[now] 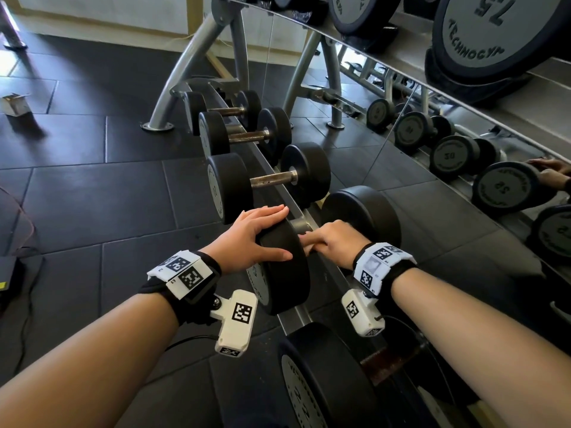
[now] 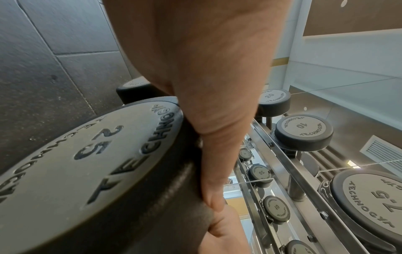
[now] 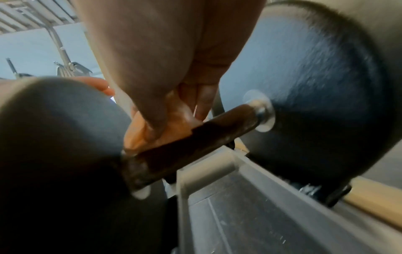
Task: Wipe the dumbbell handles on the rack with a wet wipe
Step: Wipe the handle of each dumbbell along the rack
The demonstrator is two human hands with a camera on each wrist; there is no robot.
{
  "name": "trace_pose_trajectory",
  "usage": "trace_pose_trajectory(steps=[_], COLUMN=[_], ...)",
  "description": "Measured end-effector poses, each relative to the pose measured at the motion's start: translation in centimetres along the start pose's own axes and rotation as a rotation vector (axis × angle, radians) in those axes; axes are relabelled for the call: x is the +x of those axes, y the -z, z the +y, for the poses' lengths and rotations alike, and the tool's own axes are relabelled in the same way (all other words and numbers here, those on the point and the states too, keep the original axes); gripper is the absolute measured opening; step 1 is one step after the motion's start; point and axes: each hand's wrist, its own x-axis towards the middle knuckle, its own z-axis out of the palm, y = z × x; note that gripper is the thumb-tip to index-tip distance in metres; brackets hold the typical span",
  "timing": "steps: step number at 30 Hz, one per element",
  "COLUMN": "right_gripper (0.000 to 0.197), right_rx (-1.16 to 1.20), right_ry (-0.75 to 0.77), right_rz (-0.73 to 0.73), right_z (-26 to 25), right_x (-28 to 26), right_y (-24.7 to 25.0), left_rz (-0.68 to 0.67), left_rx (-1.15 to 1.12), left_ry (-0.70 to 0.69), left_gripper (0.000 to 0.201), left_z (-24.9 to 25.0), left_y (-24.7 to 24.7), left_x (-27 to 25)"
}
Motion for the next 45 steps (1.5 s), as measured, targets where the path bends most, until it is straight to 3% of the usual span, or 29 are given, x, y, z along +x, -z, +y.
trace_pose_trajectory(steps=[5, 11, 17, 24, 30, 36, 42, 45], right_gripper=[0.031, 0.033, 0.035, 0.032, 0.033, 0.031, 0.029, 0.03], right_rx=[-0.142, 0.038, -0.156, 0.088, -0.086, 0.172, -0.078, -0.022], right_ry=[-0.234, 0.008, -0.262, -0.129, -0.22, -0.062, -0.257, -0.199], right_rz=[0.022, -0.006, -0.035, 0.01, -0.009, -0.011, -0.063, -0.017], right_z=[1.6, -1.2, 0.9, 0.8, 1.2, -0.5, 0.6, 0.0], right_x=[-0.4, -0.2, 0.1, 0.4, 0.7, 0.5, 0.9, 0.8], right_y=[1.0, -0.4, 1.8, 0.8, 1.5, 0.6, 2.7, 1.8], left_rz=[-0.001, 0.006, 0.0, 0.007, 0.002, -0.006, -0.003, 0.001], left_rx=[-0.005, -0.003, 0.011, 0.005, -0.011, -0.009, -0.009, -0.014], left_ry=[0.01, 0.005, 0.003, -0.003, -0.005, 0.011, 0.012, 0.014], left_gripper=[0.087, 0.088, 0.088, 0.087, 0.087, 0.087, 0.086, 0.086], left_z=[0.0, 0.0, -0.2, -0.3, -0.5, -0.4, -0.3, -0.3], left_y=[0.0, 0.0, -0.1, -0.1, -0.1, -0.1, -0.1, -0.1], left_x=[0.0, 0.0, 0.0, 0.1, 0.2, 0.1, 0.1, 0.1])
